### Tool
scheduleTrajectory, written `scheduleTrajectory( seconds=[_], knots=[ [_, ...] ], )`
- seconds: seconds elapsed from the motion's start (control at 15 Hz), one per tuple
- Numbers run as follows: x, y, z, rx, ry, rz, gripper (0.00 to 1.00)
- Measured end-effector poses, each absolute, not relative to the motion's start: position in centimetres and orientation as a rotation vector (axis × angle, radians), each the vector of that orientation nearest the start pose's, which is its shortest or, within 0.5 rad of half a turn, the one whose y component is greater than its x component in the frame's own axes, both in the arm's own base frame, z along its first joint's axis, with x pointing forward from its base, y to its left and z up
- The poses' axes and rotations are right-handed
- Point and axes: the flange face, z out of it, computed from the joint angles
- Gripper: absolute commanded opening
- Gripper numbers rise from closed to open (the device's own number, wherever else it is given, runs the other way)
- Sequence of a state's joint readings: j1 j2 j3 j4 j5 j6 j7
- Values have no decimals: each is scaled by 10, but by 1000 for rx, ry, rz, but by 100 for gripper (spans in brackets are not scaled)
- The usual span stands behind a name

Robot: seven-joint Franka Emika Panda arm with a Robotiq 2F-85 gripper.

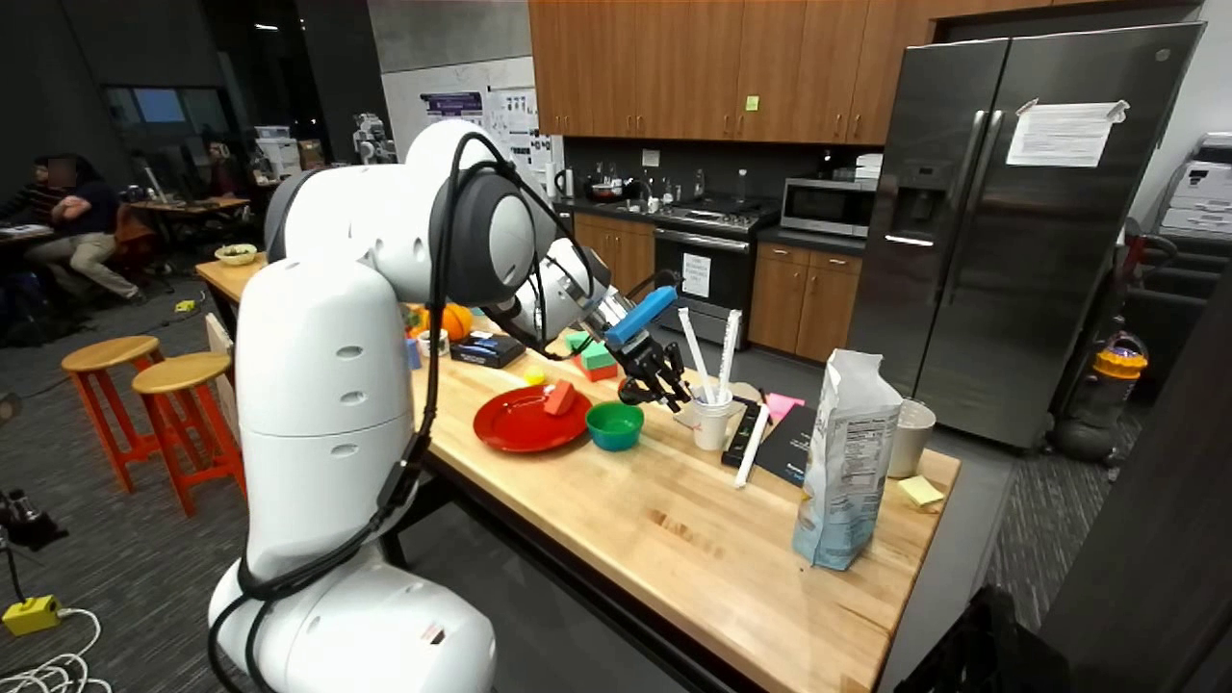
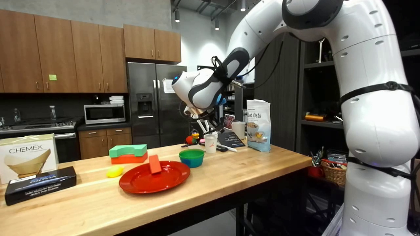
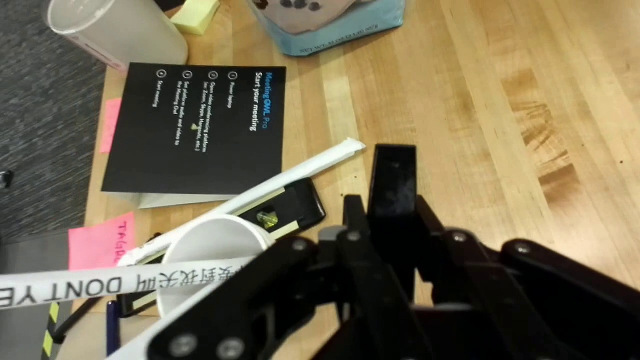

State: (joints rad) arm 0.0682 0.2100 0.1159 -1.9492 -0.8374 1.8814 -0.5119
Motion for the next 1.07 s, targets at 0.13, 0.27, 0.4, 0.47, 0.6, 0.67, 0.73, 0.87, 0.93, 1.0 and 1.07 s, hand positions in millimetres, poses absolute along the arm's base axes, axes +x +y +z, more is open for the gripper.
scheduleTrajectory(
  seconds=[0.13, 0.27, 0.4, 0.47, 0.6, 0.67, 0.73, 0.87, 0.93, 1.0, 1.07],
  knots=[
    [580, 49, 387, 2079, 1233, -448, 6],
    [577, 52, 397, 2075, 1229, -428, 6],
    [575, 60, 402, 2066, 1240, -413, 6],
    [574, 66, 402, 2059, 1251, -408, 6],
    [570, 83, 399, 2040, 1284, -400, 6],
    [568, 92, 397, 2031, 1303, -398, 6],
    [565, 102, 394, 2024, 1323, -395, 6],
    [558, 121, 389, 2010, 1362, -391, 6],
    [555, 130, 387, 2002, 1380, -387, 6],
    [553, 138, 385, 1994, 1397, -384, 6],
    [550, 146, 383, 1987, 1413, -382, 6]
  ],
)
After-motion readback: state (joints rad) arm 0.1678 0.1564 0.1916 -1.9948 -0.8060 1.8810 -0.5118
